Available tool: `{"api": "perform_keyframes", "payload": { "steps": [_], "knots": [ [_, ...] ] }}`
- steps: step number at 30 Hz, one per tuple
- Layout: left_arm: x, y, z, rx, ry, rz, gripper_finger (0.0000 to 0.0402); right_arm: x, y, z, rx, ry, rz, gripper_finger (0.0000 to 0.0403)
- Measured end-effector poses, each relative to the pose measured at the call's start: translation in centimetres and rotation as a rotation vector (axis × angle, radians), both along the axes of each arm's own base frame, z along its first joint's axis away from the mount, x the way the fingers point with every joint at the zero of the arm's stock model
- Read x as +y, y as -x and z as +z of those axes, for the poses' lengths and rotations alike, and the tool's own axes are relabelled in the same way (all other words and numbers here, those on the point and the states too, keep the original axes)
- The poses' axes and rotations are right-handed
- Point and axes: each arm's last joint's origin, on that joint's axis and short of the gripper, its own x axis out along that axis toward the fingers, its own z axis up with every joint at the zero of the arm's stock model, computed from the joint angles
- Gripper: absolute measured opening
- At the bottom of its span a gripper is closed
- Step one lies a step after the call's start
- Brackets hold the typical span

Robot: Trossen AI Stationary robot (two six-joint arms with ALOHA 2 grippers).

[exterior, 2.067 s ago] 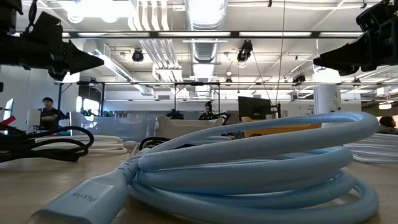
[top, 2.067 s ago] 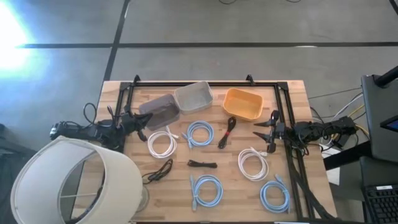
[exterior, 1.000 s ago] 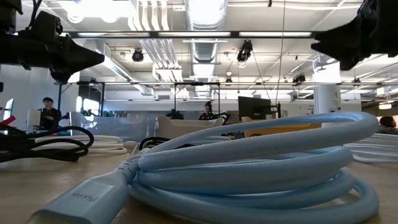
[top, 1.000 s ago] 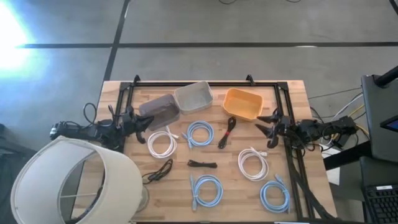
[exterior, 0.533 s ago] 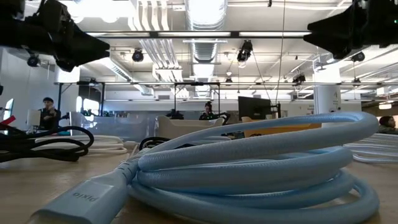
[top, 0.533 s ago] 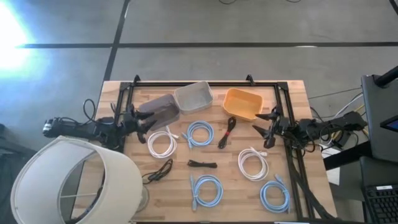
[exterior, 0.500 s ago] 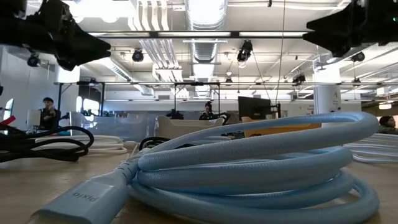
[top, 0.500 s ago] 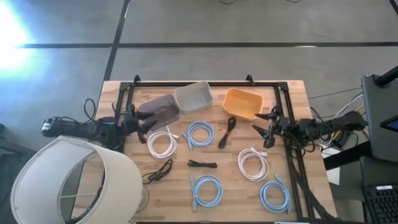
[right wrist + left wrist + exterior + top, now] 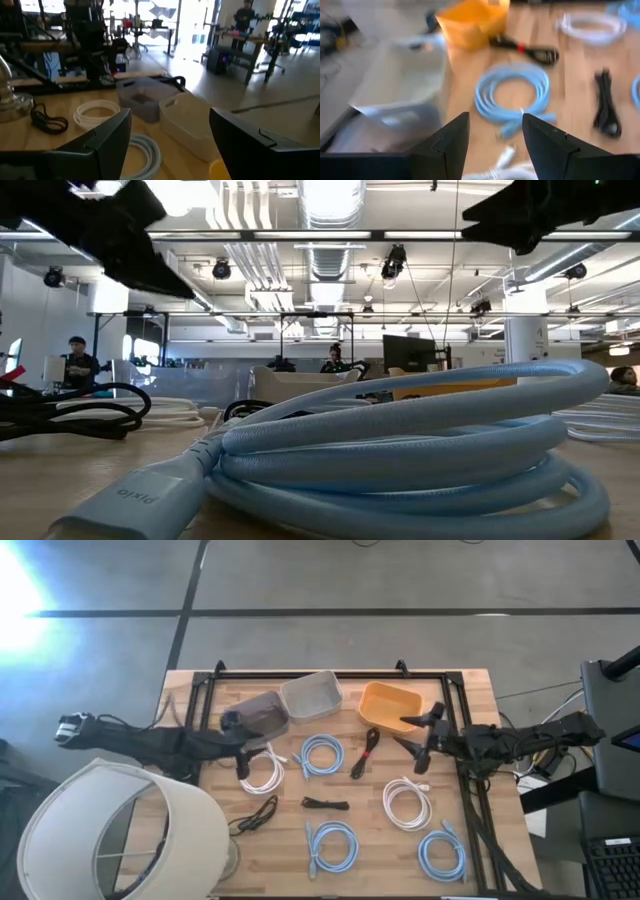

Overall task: Pick & Place USB Port
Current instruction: Put the left white HDMI cable into the black bin

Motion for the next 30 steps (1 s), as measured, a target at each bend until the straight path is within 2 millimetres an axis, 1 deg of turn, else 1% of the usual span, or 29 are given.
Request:
{"api": "perform_keyframes", "payload": {
  "steps": [4,7,11,16,22,27,30],
  "knots": [
    [-0.3,-1.4,-0.7,0.075,0.014,-0.03,0.0188,0.0,-1.2,-0.4,0.043,-0.047,-0.02,0.0263],
    [-0.4,-2.2,-2.0,0.175,0.015,-0.051,0.0188,0.1,-2.1,-0.9,0.085,-0.065,-0.028,0.0259],
    [-0.5,-3.5,-2.6,0.247,-0.021,-0.088,0.0188,0.3,-3.1,-1.4,0.131,-0.057,-0.03,0.0258],
    [-0.3,-5.0,-2.8,0.361,-0.007,-0.103,0.0188,0.5,-4.1,-0.9,0.144,-0.057,-0.031,0.026],
    [0.1,-6.7,-3.7,0.522,-0.031,-0.124,0.0188,0.7,-4.9,-0.5,0.159,-0.047,-0.028,0.0255],
    [0.6,-8.0,-4.7,0.643,-0.016,-0.156,0.0188,0.8,-5.5,-0.4,0.175,-0.042,-0.026,0.0251],
    [1.1,-8.4,-5.6,0.745,-0.008,-0.147,0.0188,0.8,-5.8,-0.6,0.187,-0.04,-0.025,0.0251]
  ]
}}
